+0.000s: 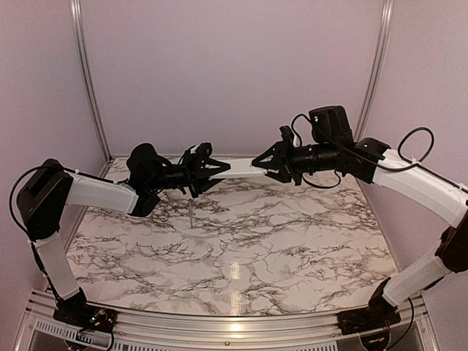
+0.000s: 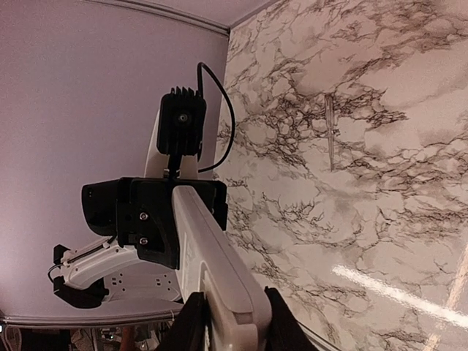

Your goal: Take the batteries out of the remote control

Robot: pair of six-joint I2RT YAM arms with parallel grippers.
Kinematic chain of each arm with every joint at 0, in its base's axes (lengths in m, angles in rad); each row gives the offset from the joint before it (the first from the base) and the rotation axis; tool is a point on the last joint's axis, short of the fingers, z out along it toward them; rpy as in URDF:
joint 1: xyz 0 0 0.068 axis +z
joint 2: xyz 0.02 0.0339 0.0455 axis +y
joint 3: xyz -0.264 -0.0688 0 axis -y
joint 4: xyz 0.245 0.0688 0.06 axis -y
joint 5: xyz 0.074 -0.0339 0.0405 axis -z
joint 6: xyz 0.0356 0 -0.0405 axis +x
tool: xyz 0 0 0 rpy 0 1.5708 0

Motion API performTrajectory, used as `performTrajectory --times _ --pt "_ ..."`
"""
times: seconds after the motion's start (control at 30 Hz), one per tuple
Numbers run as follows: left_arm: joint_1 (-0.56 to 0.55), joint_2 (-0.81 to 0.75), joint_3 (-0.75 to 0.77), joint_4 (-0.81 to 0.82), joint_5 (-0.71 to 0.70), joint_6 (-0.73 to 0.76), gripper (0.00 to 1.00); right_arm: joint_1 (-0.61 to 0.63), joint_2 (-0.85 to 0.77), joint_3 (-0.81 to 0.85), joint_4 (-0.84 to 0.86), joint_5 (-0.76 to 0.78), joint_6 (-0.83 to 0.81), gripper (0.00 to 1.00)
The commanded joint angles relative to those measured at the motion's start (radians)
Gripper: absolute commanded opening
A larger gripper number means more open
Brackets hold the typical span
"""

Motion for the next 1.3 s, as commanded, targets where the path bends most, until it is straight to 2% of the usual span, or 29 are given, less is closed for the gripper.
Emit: performTrajectory --times 0.0,0.17,0.33,0.7,1.03,1.27 --pt "-0.01 0.01 0.025 0.07 0.016 -0.034 0.0 0.008 0.02 0.008 -0.013 -0.003 -0.032 0.27" --pt "-0.01 0.017 0.031 0.071 0.017 -0.039 0.0 0.008 0.026 0.003 0.03 -0.03 -0.032 0.34" --pt "-0.01 0.021 0.034 0.074 0.015 -0.04 0.0 0.009 0.034 0.005 0.047 -0.04 -0.032 0.36" --pt "0.001 0.032 0.045 0.12 0.014 -0.078 0.0 0.001 0.012 0.006 0.027 -0.048 -0.046 0.32" --pt "0.044 0.017 0.031 0.166 0.041 -0.114 0.0 -0.029 -0.026 -0.011 0.012 -0.048 -0.051 0.25" --pt "0.063 0.016 0.028 0.181 0.055 -0.127 0.0 -0.029 -0.04 -0.016 0.009 -0.047 -0.048 0.24"
